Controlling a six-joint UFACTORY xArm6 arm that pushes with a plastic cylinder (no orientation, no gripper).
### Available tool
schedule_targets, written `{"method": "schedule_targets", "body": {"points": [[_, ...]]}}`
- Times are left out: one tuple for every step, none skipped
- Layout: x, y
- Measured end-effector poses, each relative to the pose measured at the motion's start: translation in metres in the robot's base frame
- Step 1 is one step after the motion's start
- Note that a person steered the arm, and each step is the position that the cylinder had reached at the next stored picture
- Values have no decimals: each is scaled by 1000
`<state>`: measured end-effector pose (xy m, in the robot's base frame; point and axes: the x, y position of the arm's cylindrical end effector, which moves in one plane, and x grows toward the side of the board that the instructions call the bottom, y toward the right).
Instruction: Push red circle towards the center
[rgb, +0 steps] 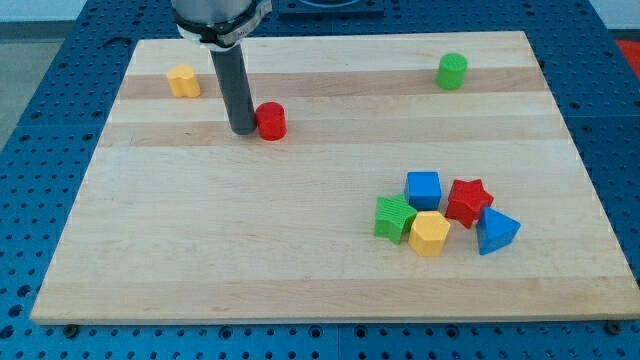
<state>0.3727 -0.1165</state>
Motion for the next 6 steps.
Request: {"method": "schedule_targets", "body": {"points": [[-15,0],[-15,9],[29,24],[49,46],[44,50],[28,50]]}}
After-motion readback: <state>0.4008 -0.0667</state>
